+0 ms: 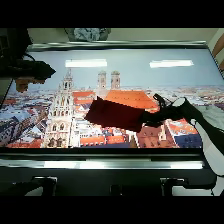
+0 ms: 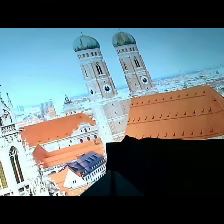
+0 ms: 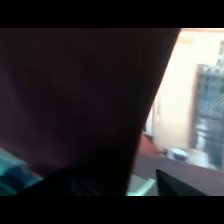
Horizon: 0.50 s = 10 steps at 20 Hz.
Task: Fold the shirts.
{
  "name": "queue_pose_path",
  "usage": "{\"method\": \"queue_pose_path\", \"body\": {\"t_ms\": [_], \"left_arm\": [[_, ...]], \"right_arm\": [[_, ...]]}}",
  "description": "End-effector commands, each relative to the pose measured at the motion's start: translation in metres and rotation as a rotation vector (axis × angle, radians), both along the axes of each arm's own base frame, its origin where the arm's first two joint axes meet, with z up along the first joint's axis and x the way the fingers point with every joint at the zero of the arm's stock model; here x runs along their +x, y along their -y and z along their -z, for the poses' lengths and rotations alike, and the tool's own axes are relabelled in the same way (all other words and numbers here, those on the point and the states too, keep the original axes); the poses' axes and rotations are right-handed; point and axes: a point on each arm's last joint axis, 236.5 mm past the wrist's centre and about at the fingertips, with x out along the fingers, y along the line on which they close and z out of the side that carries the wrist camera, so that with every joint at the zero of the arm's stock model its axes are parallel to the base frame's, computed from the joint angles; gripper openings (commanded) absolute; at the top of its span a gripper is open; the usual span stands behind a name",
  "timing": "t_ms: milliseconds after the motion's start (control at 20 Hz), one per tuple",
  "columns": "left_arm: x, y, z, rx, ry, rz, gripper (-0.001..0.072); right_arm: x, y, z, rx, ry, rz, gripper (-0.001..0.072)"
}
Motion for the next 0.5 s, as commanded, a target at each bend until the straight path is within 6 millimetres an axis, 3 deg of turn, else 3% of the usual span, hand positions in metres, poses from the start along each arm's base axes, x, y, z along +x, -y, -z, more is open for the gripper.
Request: {"method": "queue_pose_path", "body": {"t_ms": [0,50,150,250,350,450], "left_arm": [[0.0,-0.001,0.001,0.0,-0.001,-0.003,0.003],[0.001,-0.001,0.0,0.0,0.0,-0.003,0.003],[0.001,-0.001,0.001,0.0,-0.001,-0.003,0.003],[0.001,-0.001,0.001,0.0,-0.001,-0.003,0.003],[0.001,-0.001,0.002,0.001,-0.003,-0.003,0.003],[0.002,-0.001,0.003,0.002,-0.006,-0.003,0.003]], "right_arm": [[0.016,-0.019,0.004,0.133,0.058,0.115,0.0416],[0.026,-0.023,-0.005,0.164,0.117,0.114,0.0027],[0.047,-0.027,-0.037,0.177,0.316,0.016,0.0042],[0.066,-0.017,-0.08,0.143,0.418,-0.022,0.0041],[0.08,0.016,-0.13,0.083,0.478,-0.043,0.0041],[0.083,0.074,-0.163,-0.017,0.463,-0.025,0.0041]]}}
